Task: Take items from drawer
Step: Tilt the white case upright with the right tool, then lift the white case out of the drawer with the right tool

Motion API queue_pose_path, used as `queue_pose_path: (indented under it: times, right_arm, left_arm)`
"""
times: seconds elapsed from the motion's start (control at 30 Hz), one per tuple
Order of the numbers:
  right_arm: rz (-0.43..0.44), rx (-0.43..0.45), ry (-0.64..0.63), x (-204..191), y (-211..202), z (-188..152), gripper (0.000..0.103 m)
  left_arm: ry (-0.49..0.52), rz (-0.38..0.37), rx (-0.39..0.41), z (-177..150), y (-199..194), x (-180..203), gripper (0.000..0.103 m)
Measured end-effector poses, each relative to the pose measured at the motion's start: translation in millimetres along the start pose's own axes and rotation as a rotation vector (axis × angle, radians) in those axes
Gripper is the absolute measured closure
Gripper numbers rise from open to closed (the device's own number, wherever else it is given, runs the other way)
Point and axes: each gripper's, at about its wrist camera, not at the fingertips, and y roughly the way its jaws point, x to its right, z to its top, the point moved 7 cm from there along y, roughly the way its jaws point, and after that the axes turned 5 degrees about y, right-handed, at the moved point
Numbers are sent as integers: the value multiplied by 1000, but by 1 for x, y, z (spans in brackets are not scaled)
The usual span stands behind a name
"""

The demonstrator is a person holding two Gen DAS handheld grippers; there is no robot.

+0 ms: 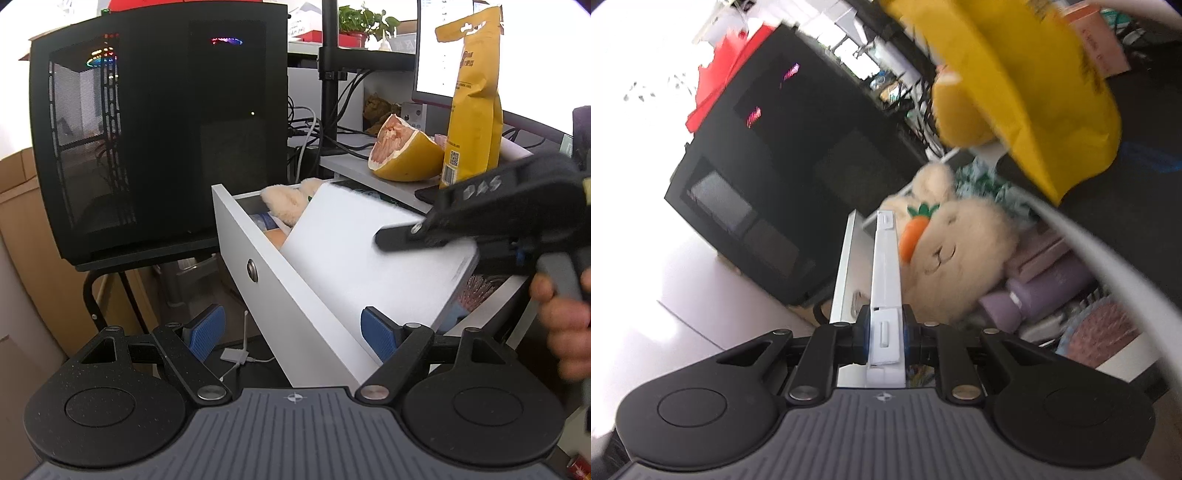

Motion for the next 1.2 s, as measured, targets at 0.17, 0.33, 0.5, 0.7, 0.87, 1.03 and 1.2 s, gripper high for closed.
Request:
queue_pose_path:
  times: [0.17,0.33,0.5,0.7,0.87,1.03,1.2]
  right_arm:
    - [-18,-16,9,-5,13,-17,86]
    - [-50,-32,20,-5,19,-27,86]
    - [-98,-33,18,-7,23,-30,85]
    - [-117,-40,37,-7,26,-30,87]
    - [-102,-22,22,-10,19,-28,89]
    - [-89,20,6,-15,8,-21,89]
    - [-67,72,29,-13,-6,-11,89]
  left_arm:
    - [-7,3,-3,0,1,-1,18]
    - [-14,4,-9,-1,2,-2,18]
    - [-18,4,-8,-1,1,-2,18]
    - [-18,4,-4,-1,1,-2,18]
    - [-18,4,-4,0,1,-2,18]
    - [-18,6,-3,0,0,-2,18]
    - [-16,10,4,0,0,-2,18]
